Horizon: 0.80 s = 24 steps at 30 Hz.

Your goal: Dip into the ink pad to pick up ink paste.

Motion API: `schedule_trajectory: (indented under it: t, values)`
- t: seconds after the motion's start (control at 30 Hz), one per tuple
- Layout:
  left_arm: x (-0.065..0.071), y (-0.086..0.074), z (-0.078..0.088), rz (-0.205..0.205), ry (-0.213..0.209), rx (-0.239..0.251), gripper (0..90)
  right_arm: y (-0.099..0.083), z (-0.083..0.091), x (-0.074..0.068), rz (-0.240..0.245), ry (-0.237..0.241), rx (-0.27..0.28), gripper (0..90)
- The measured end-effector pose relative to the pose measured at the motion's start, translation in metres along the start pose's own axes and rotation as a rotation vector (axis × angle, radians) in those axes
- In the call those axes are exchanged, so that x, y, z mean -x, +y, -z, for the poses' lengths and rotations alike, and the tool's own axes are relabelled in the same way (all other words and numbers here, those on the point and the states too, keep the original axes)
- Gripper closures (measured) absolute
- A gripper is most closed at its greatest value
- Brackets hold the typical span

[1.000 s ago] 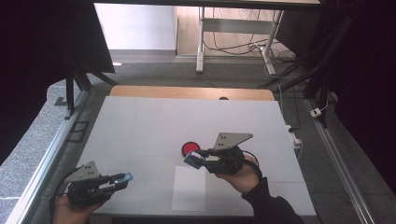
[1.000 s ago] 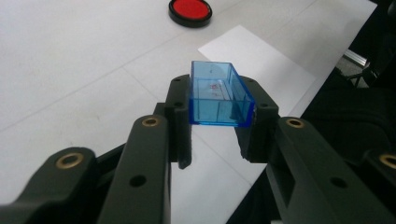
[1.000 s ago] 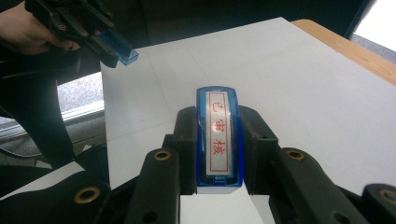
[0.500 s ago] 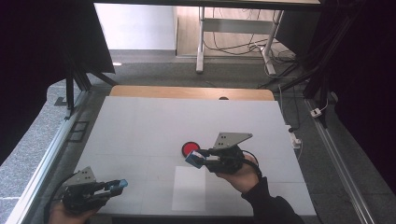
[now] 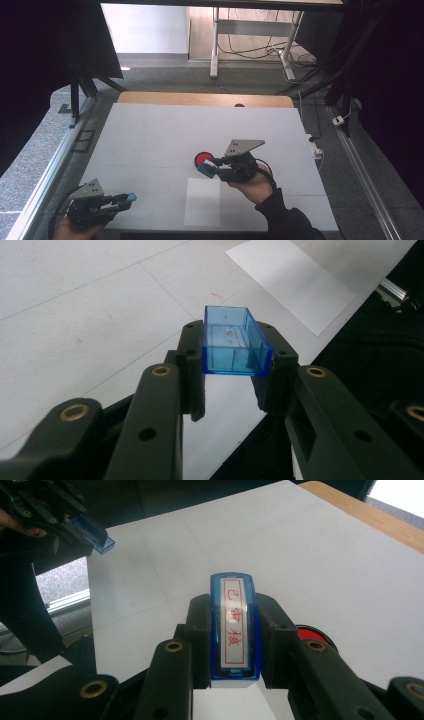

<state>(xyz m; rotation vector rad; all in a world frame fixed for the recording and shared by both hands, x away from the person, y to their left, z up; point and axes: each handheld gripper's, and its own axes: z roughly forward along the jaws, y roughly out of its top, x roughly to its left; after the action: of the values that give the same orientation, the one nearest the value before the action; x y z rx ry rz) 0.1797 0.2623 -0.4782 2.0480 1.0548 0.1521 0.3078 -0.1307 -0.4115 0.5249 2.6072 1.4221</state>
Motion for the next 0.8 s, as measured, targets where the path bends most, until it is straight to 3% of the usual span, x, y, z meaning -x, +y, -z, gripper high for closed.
schedule_trajectory:
  t: [0.33, 0.8]
  values:
    - [-0.001, 0.0, 0.0, 0.011, -0.001, 0.004, 68.3, 0.007, -0.017, 0.005, 0.006, -0.02, -0.022, 71.1]
    - [-0.001, 0.0, 0.0, 0.006, 0.003, 0.002, 68.2, 0.003, -0.039, 0.029, -0.011, -0.116, -0.079, 71.1]
